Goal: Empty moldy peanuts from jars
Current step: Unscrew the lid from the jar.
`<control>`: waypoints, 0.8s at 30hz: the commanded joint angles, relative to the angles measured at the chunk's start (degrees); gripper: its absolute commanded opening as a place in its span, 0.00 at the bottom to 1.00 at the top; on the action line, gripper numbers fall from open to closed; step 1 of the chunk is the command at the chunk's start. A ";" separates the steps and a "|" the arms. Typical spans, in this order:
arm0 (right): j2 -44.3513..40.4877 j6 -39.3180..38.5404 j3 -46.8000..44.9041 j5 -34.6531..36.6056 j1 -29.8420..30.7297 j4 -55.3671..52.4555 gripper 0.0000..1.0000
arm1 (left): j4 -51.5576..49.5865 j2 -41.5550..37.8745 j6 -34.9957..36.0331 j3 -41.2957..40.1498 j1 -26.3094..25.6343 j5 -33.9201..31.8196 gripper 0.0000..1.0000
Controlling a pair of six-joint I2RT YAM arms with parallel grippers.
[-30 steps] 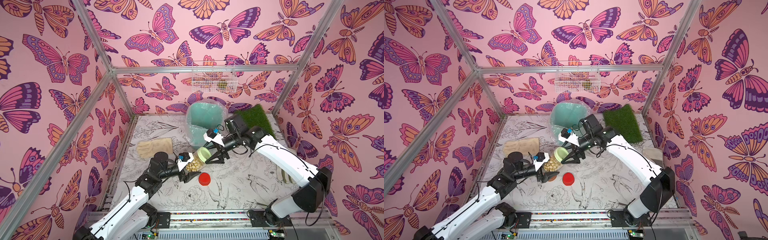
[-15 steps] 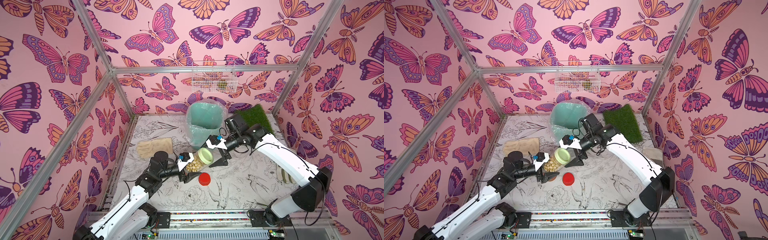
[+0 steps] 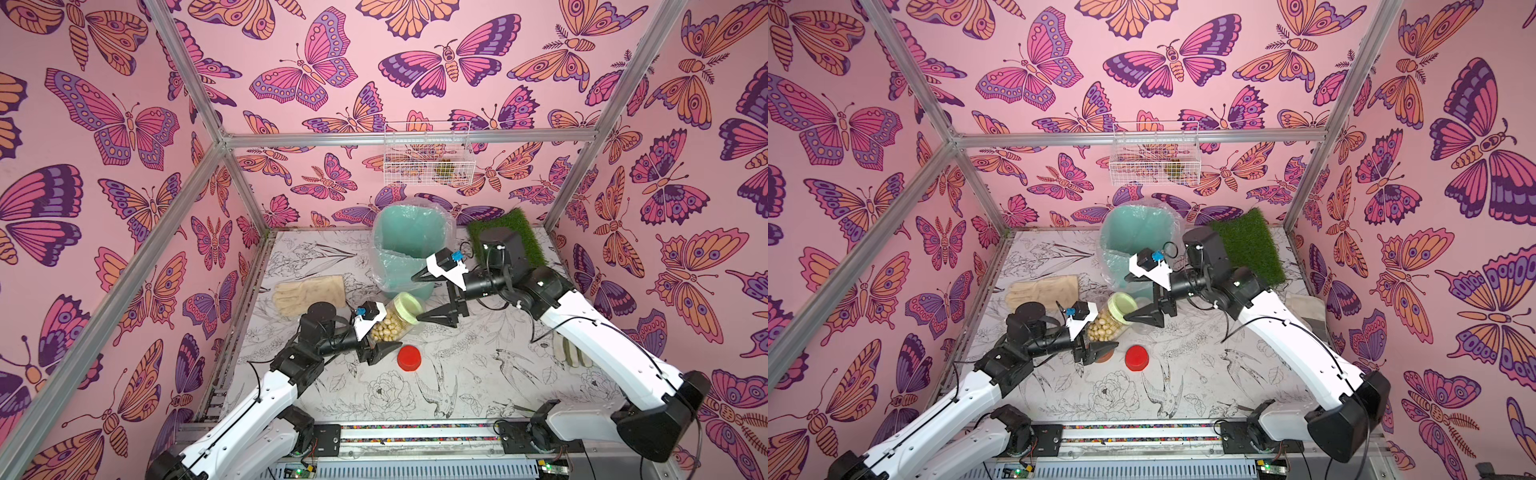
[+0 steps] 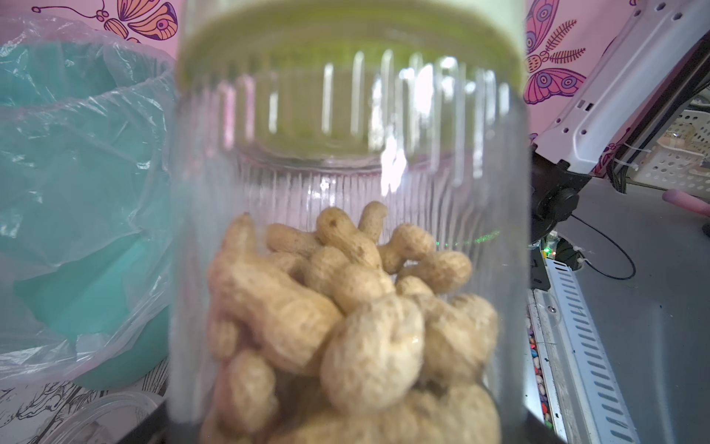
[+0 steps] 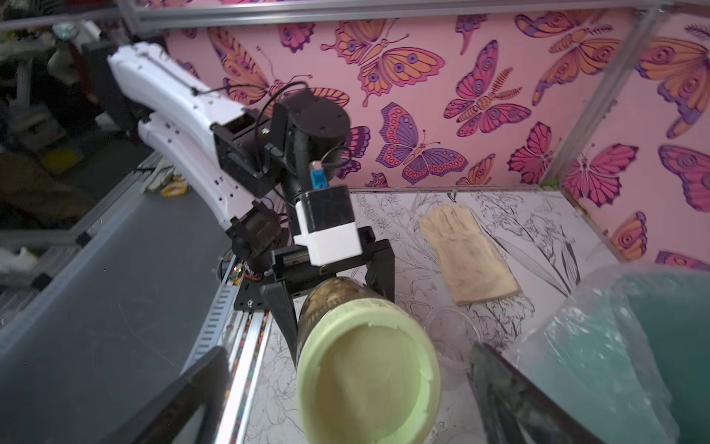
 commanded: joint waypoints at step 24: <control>6.89 68.75 10.49 21.42 4.48 -21.88 0.99 | -0.41 -0.39 3.76 3.33 0.45 -1.75 0.00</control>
